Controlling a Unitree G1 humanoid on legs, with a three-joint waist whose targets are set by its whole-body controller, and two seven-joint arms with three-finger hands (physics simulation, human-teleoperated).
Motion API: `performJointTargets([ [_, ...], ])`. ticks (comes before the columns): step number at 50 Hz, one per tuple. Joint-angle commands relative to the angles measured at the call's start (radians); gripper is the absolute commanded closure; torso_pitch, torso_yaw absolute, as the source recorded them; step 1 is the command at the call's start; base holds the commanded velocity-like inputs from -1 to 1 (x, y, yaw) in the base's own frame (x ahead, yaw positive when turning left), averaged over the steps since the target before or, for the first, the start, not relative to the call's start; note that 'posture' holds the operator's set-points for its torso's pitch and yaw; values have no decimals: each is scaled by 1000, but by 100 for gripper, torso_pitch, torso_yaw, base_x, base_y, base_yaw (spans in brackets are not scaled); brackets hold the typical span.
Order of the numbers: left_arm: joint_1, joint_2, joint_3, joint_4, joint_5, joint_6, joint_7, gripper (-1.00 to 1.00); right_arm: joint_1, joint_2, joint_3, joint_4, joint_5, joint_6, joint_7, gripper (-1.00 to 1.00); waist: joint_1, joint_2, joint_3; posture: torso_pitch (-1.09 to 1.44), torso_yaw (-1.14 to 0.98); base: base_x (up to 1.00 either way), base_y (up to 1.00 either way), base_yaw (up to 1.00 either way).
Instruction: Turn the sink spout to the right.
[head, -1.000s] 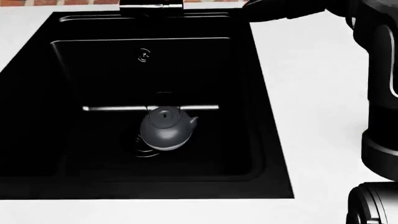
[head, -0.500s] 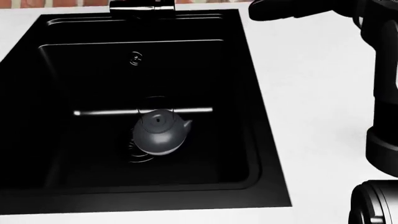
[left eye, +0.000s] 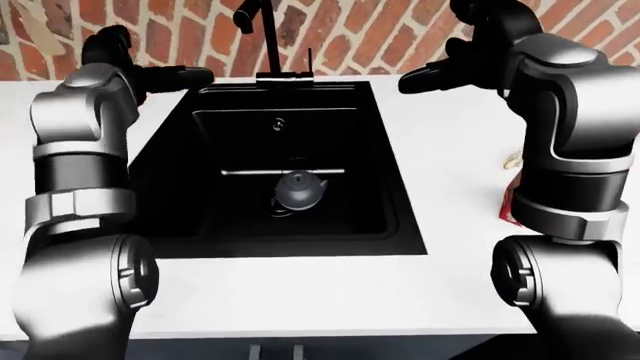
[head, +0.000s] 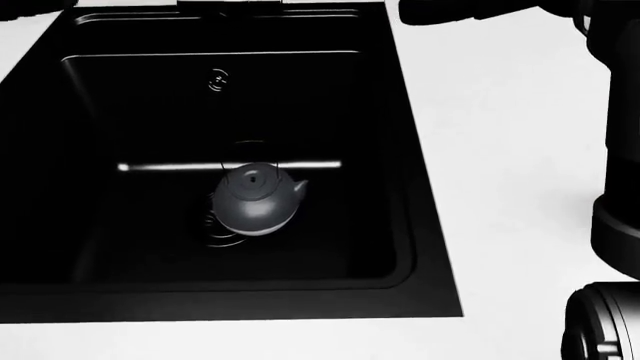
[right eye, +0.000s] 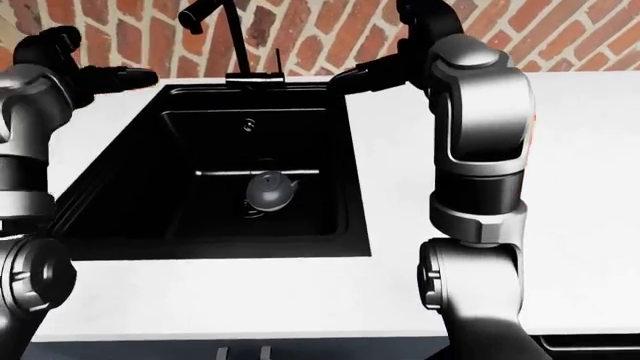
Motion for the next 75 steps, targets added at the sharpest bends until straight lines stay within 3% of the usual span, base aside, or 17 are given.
performJointTargets([
  [1, -51, 7, 2, -7, 15, -82, -10, -100, -35, -9, -7, -27, -8, -27, -2, -100, 0, 2, -34, -1, 0, 0, 0, 0],
  [11, -74, -26, -11, 73, 48, -120, -16, -100, -35, -8, -9, -32, -14, -24, 4, -100, -4, -4, -71, -7, 0, 0, 0, 0],
  [19, -106, -63, -23, 149, 69, -179, 13, -100, -29, -7, -11, -49, -14, -16, 5, -100, -4, -4, -82, -7, 0, 0, 0, 0],
  [26, -135, -124, -41, 282, 90, -270, 34, -100, -29, -7, -12, -50, -12, -16, 4, -100, -3, -7, -84, -7, 0, 0, 0, 0],
  [35, -186, -204, -62, 358, 116, -294, 61, -100, -31, -6, -12, -58, -11, -11, 5, -100, -3, -15, -83, -7, 0, 0, 0, 0],
  [75, -274, -277, -80, 321, 124, -208, 71, -100, -25, -44, -20, -146, -31, 73, 36, -100, 1, -25, -76, -7, 0, 0, 0, 0],
])
